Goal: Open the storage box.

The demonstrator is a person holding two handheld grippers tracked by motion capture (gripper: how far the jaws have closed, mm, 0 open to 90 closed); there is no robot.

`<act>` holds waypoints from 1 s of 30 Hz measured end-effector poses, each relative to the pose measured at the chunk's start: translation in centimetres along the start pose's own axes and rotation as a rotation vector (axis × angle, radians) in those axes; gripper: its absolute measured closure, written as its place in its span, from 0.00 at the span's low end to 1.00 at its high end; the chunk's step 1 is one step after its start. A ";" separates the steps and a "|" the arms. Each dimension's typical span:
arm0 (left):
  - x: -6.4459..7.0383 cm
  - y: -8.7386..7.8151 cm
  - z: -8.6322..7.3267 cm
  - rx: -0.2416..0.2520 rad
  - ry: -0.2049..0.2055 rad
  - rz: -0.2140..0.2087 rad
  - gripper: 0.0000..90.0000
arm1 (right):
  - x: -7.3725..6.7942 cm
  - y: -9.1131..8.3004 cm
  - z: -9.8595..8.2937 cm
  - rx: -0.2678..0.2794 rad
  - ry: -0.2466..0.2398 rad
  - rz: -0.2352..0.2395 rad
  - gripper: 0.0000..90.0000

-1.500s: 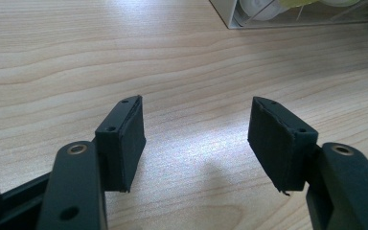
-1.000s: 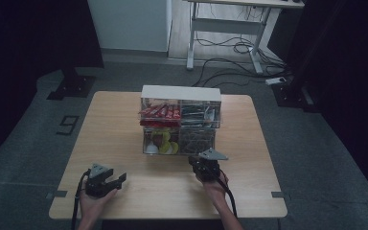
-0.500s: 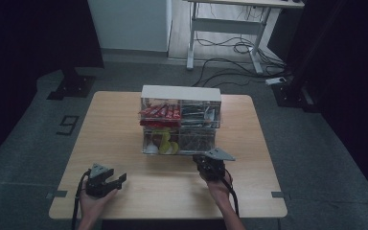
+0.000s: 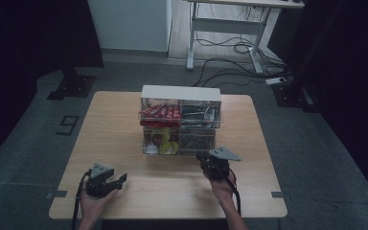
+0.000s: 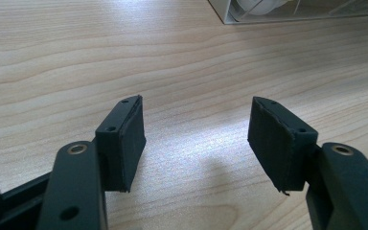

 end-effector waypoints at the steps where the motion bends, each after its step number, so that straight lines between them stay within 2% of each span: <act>1: 0.0 -0.1 0.0 0.001 0.000 0.002 0.42 | 0.1 -0.1 0.1 0.005 0.004 -0.002 0.98; 14: -0.3 -0.5 0.2 0.018 -0.008 0.009 0.42 | 0.1 -0.2 0.6 0.016 0.001 -0.004 0.98; 18: -0.2 -0.7 0.3 0.022 -0.005 0.013 0.42 | 0.0 -0.3 1.1 0.019 0.007 0.009 0.98; 30: -0.2 -1.1 0.4 0.031 -0.005 0.000 0.42 | -0.5 0.1 2.4 0.018 0.013 0.015 0.98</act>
Point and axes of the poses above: each handheld gripper's, and its own axes: y roughly forward along the jaws, z roughly out of its top, x roughly to its right, the point moved 2 cm from there along y, roughly forward along the jaws, and after that the axes turned 8 degrees about -z, right-handed, at the moved point
